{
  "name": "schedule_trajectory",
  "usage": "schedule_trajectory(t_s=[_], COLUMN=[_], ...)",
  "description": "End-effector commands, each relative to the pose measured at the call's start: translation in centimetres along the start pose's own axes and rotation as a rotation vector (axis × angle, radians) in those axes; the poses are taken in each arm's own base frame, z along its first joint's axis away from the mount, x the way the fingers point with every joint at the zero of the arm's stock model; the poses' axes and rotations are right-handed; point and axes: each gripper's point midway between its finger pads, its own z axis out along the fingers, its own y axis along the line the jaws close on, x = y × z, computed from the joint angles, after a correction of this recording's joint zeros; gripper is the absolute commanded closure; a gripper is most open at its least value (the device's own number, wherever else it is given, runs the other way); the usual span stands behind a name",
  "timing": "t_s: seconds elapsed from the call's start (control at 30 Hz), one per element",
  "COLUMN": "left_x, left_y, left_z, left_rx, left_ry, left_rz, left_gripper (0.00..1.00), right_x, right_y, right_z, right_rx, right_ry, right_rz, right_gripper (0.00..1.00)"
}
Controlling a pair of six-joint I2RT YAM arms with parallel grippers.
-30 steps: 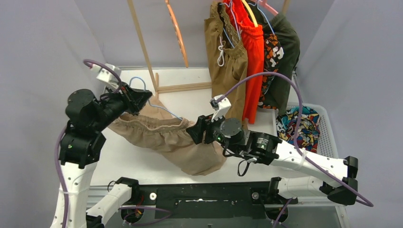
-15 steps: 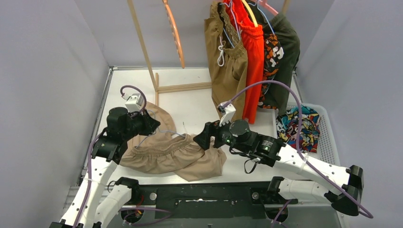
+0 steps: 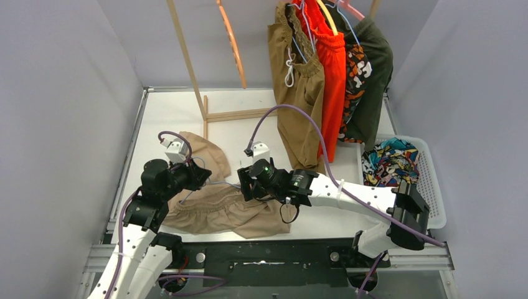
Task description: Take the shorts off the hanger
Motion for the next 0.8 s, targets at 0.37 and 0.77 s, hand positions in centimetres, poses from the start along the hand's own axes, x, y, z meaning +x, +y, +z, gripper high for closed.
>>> schedule_trajectory(t_s=[0.37,0.77], left_x=[-3.1,-3.6], left_y=[-1.9,-1.7], left_z=[-0.6,-0.8], left_rx=[0.068,0.048], left_ry=[-0.116,-0.137], left_rz=[0.047,0.047], left_gripper=[1.00,1.00], right_x=[-2.2,-2.4], right_y=[1.9,-1.4], right_z=[1.3,0.0], right_rx=[-0.065,0.052], right_ry=[-0.030,-0.090], right_rz=[0.011,0.058], right_gripper=[0.34,0.98])
